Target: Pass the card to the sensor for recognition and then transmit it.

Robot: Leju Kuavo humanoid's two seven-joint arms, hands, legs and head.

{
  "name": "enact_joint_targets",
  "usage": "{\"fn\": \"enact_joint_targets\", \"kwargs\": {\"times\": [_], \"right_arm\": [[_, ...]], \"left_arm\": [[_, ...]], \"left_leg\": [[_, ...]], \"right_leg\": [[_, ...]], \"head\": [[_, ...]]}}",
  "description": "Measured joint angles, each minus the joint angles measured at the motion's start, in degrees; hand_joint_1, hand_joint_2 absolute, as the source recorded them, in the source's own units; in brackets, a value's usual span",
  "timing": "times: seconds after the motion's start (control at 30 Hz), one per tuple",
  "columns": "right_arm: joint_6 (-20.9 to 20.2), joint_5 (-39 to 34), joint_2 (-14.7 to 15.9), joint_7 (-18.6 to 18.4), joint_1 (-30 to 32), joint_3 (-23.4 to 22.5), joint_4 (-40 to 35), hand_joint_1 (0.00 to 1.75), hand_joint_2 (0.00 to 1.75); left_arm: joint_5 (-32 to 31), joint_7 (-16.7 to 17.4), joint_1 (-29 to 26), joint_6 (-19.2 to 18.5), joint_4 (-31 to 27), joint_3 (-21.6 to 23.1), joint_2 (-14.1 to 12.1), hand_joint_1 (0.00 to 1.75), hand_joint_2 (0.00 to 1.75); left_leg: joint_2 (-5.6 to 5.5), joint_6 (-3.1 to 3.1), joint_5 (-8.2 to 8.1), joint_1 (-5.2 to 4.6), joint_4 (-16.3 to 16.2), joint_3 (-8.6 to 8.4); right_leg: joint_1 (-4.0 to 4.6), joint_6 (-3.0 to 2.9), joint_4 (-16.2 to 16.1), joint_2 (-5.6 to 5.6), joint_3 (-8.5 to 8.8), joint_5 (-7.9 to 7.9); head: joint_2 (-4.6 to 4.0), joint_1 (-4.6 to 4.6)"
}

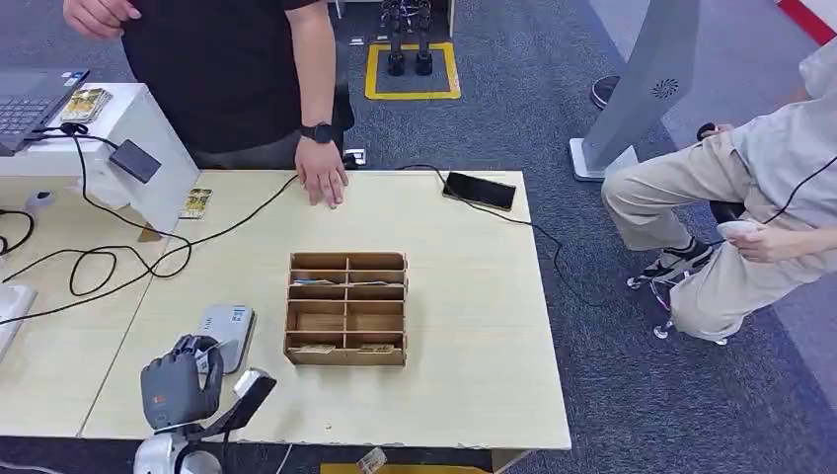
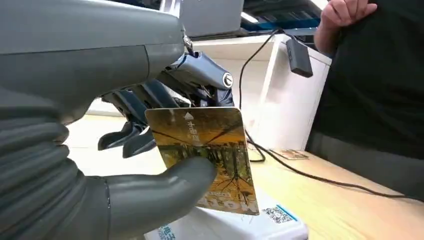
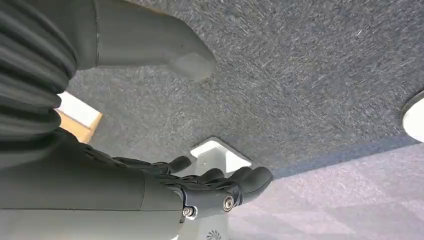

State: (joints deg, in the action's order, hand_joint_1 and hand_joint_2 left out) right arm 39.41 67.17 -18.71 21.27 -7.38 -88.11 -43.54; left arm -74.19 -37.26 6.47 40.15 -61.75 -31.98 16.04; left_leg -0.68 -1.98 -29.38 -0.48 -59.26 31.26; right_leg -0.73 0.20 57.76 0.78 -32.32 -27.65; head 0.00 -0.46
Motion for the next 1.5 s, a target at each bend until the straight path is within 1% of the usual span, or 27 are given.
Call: {"fn": "enact_joint_targets", "kwargs": {"times": [0.13,0.3,0.57,0.67,0.7,0.83,0.9,1.07,1.13,1.2,1.43,1.5], "right_arm": [[0.0,-0.2,0.0,0.2,0.0,0.0,0.0,0.0,1.75],[0.0,-0.3,0.0,0.1,0.0,0.0,0.0,0.0,1.75],[0.0,-0.6,0.0,0.1,0.0,0.0,0.0,0.0,1.75],[0.0,-0.8,0.0,0.1,0.0,0.0,0.0,0.0,1.75],[0.0,-0.8,0.0,0.1,0.0,0.0,0.0,0.0,1.75],[0.0,-0.9,0.0,0.0,0.0,0.0,0.0,0.0,1.75],[0.0,-1.1,0.0,0.0,0.0,0.0,0.1,0.0,1.75],[0.0,-1.2,0.0,0.0,0.0,0.0,0.3,0.0,1.75],[0.0,-1.2,0.0,0.0,0.1,0.0,0.4,0.0,1.75],[0.1,-1.0,0.0,-0.2,0.4,0.0,0.4,0.0,1.75],[0.1,-1.2,0.0,0.1,0.3,0.0,0.5,0.0,1.75],[0.1,-1.1,0.0,0.0,0.3,0.0,0.5,0.0,1.75]], "left_arm": [[-2.1,0.9,-0.1,0.0,0.3,0.6,0.0,1.75,1.75],[-2.8,1.6,-0.1,0.0,0.7,0.9,-0.1,1.75,1.75],[-4.3,5.3,-0.4,0.1,1.9,2.9,-0.3,1.75,1.75],[-4.9,7.8,-0.8,0.1,2.7,4.2,-0.6,1.75,1.75],[-5.5,9.1,-1.1,0.1,3.0,4.7,-0.7,1.75,1.75],[-7.6,17.1,-1.2,0.1,5.8,7.4,-1.2,1.75,1.75],[-7.7,20.3,-0.9,0.1,7.3,9.3,-1.4,1.75,1.75],[-7.8,23.2,-0.2,0.1,10.7,12.4,-1.8,1.75,1.75],[-7.2,24.6,-0.9,0.2,12.6,13.4,-2.0,1.75,1.75],[-6.6,25.5,-0.7,0.2,13.4,14.7,-2.1,1.75,1.75],[-5.4,26.2,-0.5,0.2,15.0,16.9,-2.6,1.75,1.75],[-4.9,26.8,-0.4,0.2,15.3,17.6,-2.7,1.75,1.75]], "left_leg": [[-0.01,0.0,0.0,0.0,0.0,0.0],[-0.01,0.0,0.0,0.0,0.0,-0.01],[-0.01,0.0,0.0,0.0,0.0,-0.01],[-0.01,0.0,0.0,0.0,0.0,-0.02],[-0.01,0.0,0.0,0.0,0.0,-0.03],[-0.07,0.0,0.0,-0.04,0.0,-0.1],[-0.13,0.05,-0.05,-0.07,0.1,-0.34],[-0.1,0.11,-0.12,-0.07,0.1,-0.7],[0.0,0.17,-0.11,-0.03,0.1,-0.7],[-0.12,0.22,-0.03,-0.04,0.2,-0.71],[-0.22,0.28,0.01,-0.04,0.2,-0.8],[-0.26,0.31,0.02,-0.04,0.2,-0.81]], "right_leg": [[0.0,0.0,0.0,-0.02,0.01,0.0],[0.0,0.0,0.0,-0.02,0.01,0.0],[0.0,0.0,0.0,-0.02,0.02,0.0],[0.0,0.0,0.0,-0.02,0.02,0.0],[0.0,0.0,0.0,-0.02,0.02,0.0],[-0.03,0.01,0.0,-0.11,0.11,-0.02],[-0.06,0.0,0.0,-0.18,0.38,-0.11],[-0.05,0.0,0.0,-0.17,0.71,-0.22],[-0.02,-0.16,0.0,-0.11,0.64,-0.11],[-0.01,-0.16,0.0,-0.2,0.67,-0.12],[-0.01,-0.18,0.0,-0.29,0.78,-0.14],[-0.02,-0.18,0.0,-0.33,0.79,-0.14]], "head": [[0.0,0.0],[0.0,0.0],[0.0,0.0],[0.0,0.02],[0.0,0.0],[0.0,0.04],[0.0,0.02],[0.0,0.02],[0.0,-0.02],[0.0,0.02],[0.0,0.0],[0.0,0.0]]}}
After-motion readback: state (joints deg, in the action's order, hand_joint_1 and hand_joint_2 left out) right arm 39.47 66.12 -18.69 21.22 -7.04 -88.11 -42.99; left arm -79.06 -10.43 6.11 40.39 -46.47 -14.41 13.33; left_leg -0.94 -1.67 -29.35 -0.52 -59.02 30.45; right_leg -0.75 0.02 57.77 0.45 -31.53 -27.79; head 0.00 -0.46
